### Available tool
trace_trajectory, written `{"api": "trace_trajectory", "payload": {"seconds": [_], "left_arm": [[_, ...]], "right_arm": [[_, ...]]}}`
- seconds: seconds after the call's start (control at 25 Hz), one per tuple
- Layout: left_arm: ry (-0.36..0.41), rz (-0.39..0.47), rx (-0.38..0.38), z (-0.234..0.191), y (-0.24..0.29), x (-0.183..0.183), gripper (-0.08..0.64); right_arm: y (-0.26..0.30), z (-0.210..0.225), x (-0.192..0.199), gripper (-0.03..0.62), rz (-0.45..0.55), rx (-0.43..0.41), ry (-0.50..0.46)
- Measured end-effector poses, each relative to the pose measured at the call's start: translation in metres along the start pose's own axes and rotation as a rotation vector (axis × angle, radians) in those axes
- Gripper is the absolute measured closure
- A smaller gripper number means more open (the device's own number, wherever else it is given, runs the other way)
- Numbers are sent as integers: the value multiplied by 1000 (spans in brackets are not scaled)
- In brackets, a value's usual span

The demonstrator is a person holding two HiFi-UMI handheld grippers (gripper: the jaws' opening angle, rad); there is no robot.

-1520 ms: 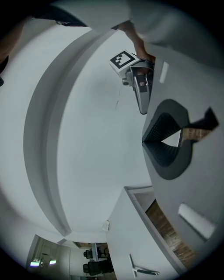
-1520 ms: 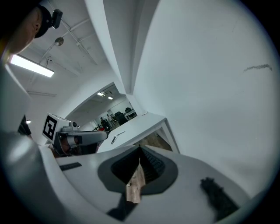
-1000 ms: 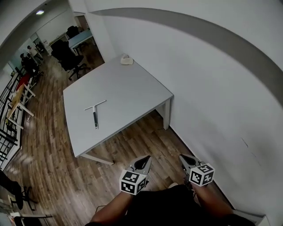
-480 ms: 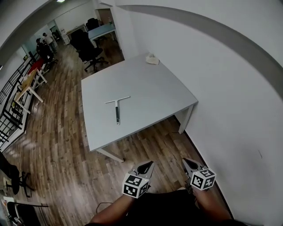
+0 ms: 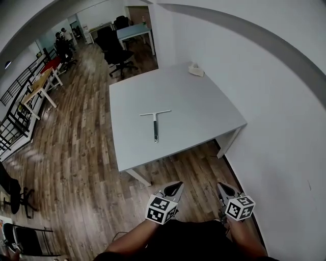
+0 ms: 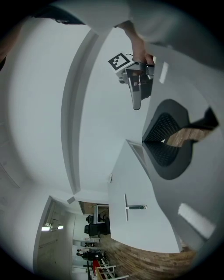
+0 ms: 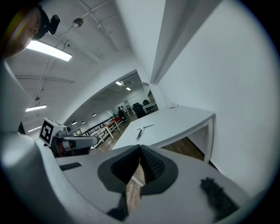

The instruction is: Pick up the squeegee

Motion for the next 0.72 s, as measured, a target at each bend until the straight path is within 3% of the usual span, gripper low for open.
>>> {"api": "trace_trajectory", "payload": {"seconds": [0.72], "left_arm": [[-96,8,-117,-148,-75,45,554]], "right_arm": [[136,-100,27,586,-101,-101,-57]]}}
Point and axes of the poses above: the fingertips, and each gripper's own axes: y forward along the fingers, z to its right, x out of its underside, the point moved 3 cm from there along -y, backward along the fingers, and after that the axes turned 12 degrees about -x, right-handed, at the moved point
